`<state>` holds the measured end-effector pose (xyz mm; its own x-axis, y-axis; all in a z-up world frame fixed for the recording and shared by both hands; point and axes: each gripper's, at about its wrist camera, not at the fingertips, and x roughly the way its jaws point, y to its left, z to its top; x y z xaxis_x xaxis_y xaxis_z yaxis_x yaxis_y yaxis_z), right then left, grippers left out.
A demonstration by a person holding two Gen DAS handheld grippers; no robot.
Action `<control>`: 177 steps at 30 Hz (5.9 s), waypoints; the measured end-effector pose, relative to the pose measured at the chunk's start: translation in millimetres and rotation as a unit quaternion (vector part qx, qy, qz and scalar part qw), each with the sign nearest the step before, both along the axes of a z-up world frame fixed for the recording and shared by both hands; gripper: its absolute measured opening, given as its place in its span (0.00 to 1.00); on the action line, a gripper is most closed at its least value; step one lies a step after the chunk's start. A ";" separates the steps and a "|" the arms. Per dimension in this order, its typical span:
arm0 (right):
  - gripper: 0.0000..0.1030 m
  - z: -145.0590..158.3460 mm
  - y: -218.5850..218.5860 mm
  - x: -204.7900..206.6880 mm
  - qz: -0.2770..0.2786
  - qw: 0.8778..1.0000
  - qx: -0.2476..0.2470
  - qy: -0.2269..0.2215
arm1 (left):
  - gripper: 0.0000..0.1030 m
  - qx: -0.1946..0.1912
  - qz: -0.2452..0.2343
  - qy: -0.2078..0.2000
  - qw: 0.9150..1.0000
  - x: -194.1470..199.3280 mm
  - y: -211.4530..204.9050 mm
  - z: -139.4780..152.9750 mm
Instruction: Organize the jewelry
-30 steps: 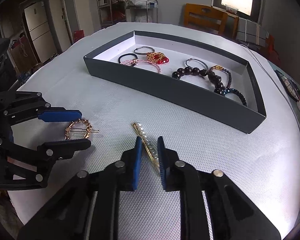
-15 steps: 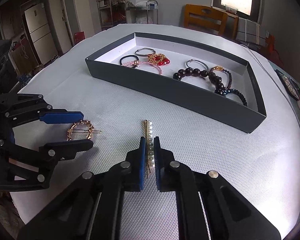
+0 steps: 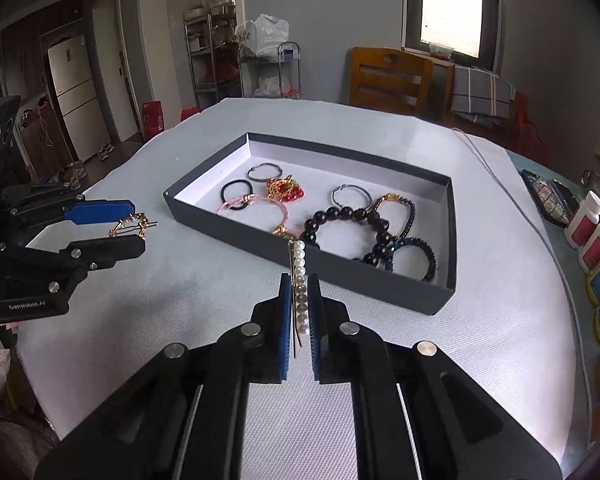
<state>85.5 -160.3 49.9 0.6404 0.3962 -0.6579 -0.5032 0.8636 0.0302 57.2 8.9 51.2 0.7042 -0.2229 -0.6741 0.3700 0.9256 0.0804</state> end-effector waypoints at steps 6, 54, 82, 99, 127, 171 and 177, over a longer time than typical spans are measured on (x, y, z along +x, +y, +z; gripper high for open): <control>0.07 19.0 -4.2 34.8 -0.011 1.000 0.012 -0.008 | 0.41 0.004 0.002 -0.014 1.000 40.5 -3.6 19.6; 0.07 -38.2 -24.7 205.7 -0.114 0.987 -0.057 0.095 | 0.41 0.011 0.056 0.151 0.987 233.7 -51.7 -56.9; 0.95 21.5 -36.6 108.6 -0.117 0.993 0.011 0.015 | 0.94 -0.022 0.086 0.044 0.995 118.5 -8.1 14.1; 0.95 -35.7 -25.4 37.6 -0.144 0.990 0.005 -0.005 | 0.96 -0.019 0.130 0.005 0.991 47.8 1.4 -42.4; 0.95 -36.1 -27.4 34.6 -0.139 0.990 0.008 -0.031 | 0.97 -0.021 0.131 -0.012 0.991 49.5 2.9 -40.5; 0.95 -37.4 -22.1 33.7 -0.131 0.991 -0.005 -0.033 | 0.97 -0.011 0.128 -0.011 0.992 48.2 -0.4 -43.2; 0.95 -37.6 -20.8 34.7 -0.128 0.991 -0.008 -0.031 | 0.97 -0.010 0.128 -0.012 0.992 48.6 -0.8 -43.3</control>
